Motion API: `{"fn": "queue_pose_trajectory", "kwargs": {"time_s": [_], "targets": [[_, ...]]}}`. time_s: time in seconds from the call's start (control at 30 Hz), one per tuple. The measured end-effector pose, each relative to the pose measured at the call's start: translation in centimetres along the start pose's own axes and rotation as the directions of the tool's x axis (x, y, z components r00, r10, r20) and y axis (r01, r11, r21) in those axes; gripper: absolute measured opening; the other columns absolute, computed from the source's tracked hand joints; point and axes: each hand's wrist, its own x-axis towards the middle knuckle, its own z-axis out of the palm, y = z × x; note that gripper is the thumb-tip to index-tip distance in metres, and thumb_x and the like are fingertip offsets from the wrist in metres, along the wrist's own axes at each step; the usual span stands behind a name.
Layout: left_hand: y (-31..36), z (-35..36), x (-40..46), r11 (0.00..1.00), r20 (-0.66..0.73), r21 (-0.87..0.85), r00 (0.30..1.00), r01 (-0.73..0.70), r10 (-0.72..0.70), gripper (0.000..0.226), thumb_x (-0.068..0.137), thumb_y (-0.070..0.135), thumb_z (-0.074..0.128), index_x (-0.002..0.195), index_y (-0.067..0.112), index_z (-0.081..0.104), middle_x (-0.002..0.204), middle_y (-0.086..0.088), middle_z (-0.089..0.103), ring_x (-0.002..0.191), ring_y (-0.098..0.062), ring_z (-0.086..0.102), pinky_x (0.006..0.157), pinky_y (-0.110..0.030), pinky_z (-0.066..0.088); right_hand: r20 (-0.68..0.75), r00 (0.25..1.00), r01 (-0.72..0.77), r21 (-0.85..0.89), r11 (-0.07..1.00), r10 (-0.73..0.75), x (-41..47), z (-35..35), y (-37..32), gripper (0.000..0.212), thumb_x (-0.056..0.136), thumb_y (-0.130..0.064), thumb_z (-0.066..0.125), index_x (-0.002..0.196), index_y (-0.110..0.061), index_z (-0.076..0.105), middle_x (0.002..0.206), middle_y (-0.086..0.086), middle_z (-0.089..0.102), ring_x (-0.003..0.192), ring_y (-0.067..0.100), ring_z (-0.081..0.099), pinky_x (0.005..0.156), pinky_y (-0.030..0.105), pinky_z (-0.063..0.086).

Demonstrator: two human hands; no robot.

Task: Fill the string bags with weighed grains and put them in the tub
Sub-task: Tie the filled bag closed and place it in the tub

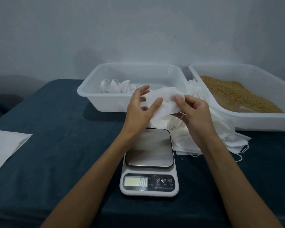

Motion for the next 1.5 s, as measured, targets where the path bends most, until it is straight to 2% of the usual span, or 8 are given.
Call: {"fn": "queue_pose_trajectory", "kwargs": {"time_s": [0.1, 0.27, 0.47, 0.63, 0.8, 1.0, 1.23, 1.5], "targets": [[0.1, -0.2, 0.2, 0.921, 0.163, -0.322, 0.971, 0.221, -0.176, 0.039, 0.096, 0.021, 0.074, 0.132, 0.008, 0.064, 0.122, -0.011, 0.075, 0.110, -0.024, 0.073, 0.088, -0.034, 0.062, 0.002, 1.000, -0.021, 0.035, 0.999, 0.021, 0.0, 0.1, 0.1, 0.019, 0.099, -0.023, 0.065, 0.103, -0.010, 0.078, 0.108, 0.015, 0.075, 0.101, 0.028, 0.073, 0.083, 0.036, 0.059], [-0.6, 0.0, 0.0, 0.965, 0.077, -0.232, 0.991, 0.123, -0.108, 0.014, 0.093, 0.007, 0.076, 0.107, 0.005, 0.076, 0.103, -0.010, 0.080, 0.097, -0.026, 0.077, 0.083, -0.036, 0.062, -0.207, 0.948, 0.099, -0.526, 0.845, -0.240, 0.2, -0.3, 0.7, 0.007, 0.086, -0.024, 0.081, 0.088, -0.025, 0.074, 0.100, -0.005, 0.070, 0.074, 0.019, 0.065, 0.071, 0.027, 0.052], [-0.7, 0.2, 0.0, 0.976, 0.057, -0.196, 0.994, 0.099, -0.089, 0.014, 0.094, 0.009, 0.075, 0.107, 0.003, 0.075, 0.103, -0.015, 0.079, 0.095, -0.025, 0.076, 0.086, -0.042, 0.062, -0.047, 0.976, 0.185, -0.351, 0.918, -0.214, -0.3, 0.9, 0.7, 0.015, 0.099, -0.019, 0.066, 0.086, -0.026, 0.062, 0.071, -0.002, 0.067, 0.035, 0.020, 0.052, 0.039, 0.022, 0.040], [-0.4, -0.2, 0.1, 0.955, -0.051, -0.272, 0.989, 0.120, -0.139, 0.017, 0.100, 0.015, 0.069, 0.103, -0.001, 0.074, 0.099, -0.012, 0.078, 0.088, -0.019, 0.073, 0.085, -0.042, 0.061, -0.143, 0.964, 0.159, -0.373, 0.914, -0.226, -0.2, 0.3, 0.4, 0.018, 0.094, -0.024, 0.073, 0.081, -0.013, 0.065, 0.066, 0.003, 0.071, 0.034, 0.022, 0.052, 0.040, 0.025, 0.041], [-0.2, 0.1, -0.1, 0.957, -0.042, -0.258, 0.988, 0.133, -0.148, 0.020, 0.101, 0.016, 0.068, 0.105, -0.003, 0.074, 0.103, -0.020, 0.077, 0.089, -0.022, 0.073, 0.088, -0.046, 0.060, 0.064, 0.988, 0.149, -0.262, 0.953, -0.137, -0.4, 0.8, 0.6, 0.037, 0.092, -0.029, 0.074, 0.092, 0.007, 0.064, 0.081, 0.023, 0.068, 0.042, 0.026, 0.057, 0.044, 0.036, 0.048], [-0.5, -0.1, 0.4, 0.947, -0.084, -0.267, 0.974, 0.181, -0.210, 0.018, 0.101, 0.017, 0.067, 0.089, 0.005, 0.074, 0.081, -0.004, 0.072, 0.078, -0.018, 0.064, 0.073, -0.036, 0.057, -0.040, 0.993, 0.097, -0.282, 0.955, -0.113, -0.2, 0.4, 0.6, 0.032, 0.102, -0.034, 0.060, 0.094, -0.004, 0.067, 0.081, 0.008, 0.077, 0.044, 0.033, 0.065, 0.042, 0.032, 0.049], [-1.1, -0.3, 0.5, 0.979, -0.120, -0.152, 0.981, 0.135, -0.154, 0.020, 0.104, 0.019, 0.063, 0.090, 0.008, 0.071, 0.084, -0.005, 0.072, 0.079, -0.013, 0.065, 0.071, -0.030, 0.055, 0.123, 0.992, 0.059, -0.297, 0.953, -0.023, -0.7, 1.5, 1.0, 0.034, 0.105, -0.038, 0.051, 0.110, -0.012, 0.073, 0.099, 0.003, 0.078, 0.051, 0.031, 0.070, 0.045, 0.027, 0.052], [-1.2, -0.9, 1.0, 0.948, -0.110, -0.189, 0.954, 0.255, -0.278, 0.022, 0.105, 0.016, 0.062, 0.086, 0.005, 0.067, 0.070, -0.006, 0.062, 0.045, -0.012, 0.046, 0.041, -0.024, 0.041, 0.140, 0.981, 0.185, -0.431, 0.883, -0.137, -0.9, 1.2, 0.4, 0.052, 0.097, -0.051, 0.059, 0.085, -0.001, 0.067, 0.067, 0.009, 0.060, 0.051, 0.024, 0.070, 0.047, 0.027, 0.047]]}}
